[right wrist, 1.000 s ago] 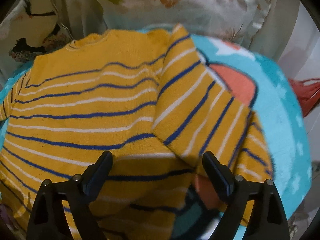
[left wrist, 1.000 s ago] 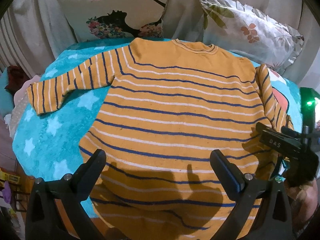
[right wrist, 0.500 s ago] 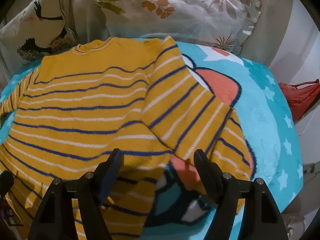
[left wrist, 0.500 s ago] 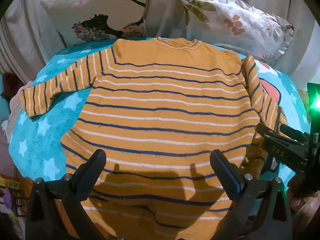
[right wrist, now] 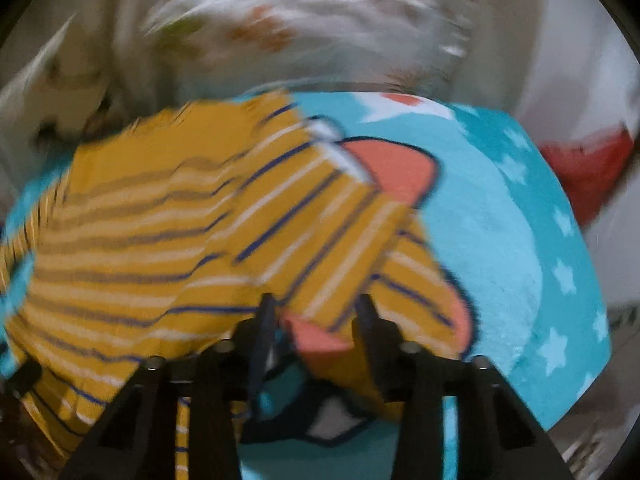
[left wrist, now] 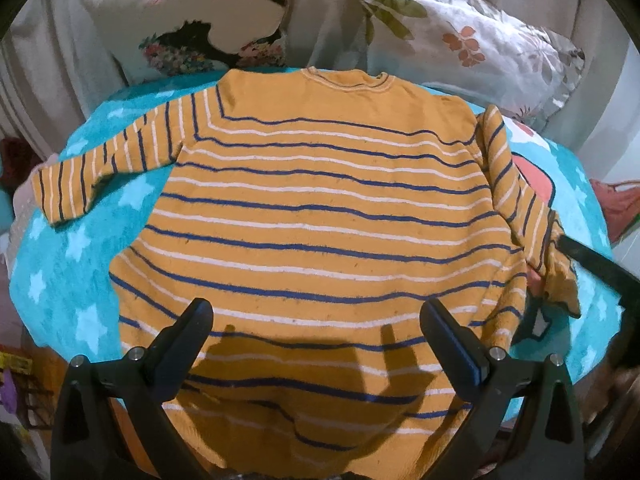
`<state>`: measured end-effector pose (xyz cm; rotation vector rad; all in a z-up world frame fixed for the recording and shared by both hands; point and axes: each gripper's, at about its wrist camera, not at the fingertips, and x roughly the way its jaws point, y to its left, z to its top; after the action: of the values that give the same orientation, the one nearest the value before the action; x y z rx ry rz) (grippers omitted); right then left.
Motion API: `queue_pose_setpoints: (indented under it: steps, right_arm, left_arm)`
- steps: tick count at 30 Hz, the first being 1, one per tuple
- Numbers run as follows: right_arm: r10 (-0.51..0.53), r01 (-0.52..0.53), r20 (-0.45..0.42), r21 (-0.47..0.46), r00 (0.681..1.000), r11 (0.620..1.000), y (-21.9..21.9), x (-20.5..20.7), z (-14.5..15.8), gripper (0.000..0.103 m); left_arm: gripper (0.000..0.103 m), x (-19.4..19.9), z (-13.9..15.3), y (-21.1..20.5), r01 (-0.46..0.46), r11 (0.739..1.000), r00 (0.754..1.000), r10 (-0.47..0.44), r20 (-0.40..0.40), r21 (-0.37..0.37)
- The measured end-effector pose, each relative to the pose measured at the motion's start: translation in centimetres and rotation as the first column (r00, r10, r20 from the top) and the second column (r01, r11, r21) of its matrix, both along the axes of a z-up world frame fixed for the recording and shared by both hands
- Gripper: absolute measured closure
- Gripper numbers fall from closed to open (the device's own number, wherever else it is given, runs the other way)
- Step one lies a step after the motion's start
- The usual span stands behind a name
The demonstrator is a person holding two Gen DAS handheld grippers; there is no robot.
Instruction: Fold small clothes
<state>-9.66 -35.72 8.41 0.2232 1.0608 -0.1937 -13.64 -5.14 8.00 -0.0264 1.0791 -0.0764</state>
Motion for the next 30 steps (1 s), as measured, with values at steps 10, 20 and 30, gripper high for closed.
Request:
queue_pose_setpoints:
  steps: [10, 20, 30]
  right_arm:
    - [-0.034, 0.031, 0.012, 0.162, 0.999, 0.986, -4.6, -1.3, -0.4, 0.063]
    - [-0.061, 0.065, -0.064, 0.063, 0.996, 0.996, -7.8, -4.4, -2.9, 0.043]
    - [-0.087, 0.099, -0.063, 0.206, 0.994, 0.974, -8.1, -4.0, -4.1, 0.092]
  left_arm:
    - [0.003, 0.3, -1.4, 1.1, -0.028, 0.999, 0.998, 0.027, -0.049, -0.021]
    - [0.003, 1.0, -1.1, 4.3, -0.08, 0.996, 0.996, 0.078, -0.049, -0.04]
    - [0.003, 2.1, -1.5, 4.0, -0.089, 0.995, 0.994, 0.085, -0.075, -0.048]
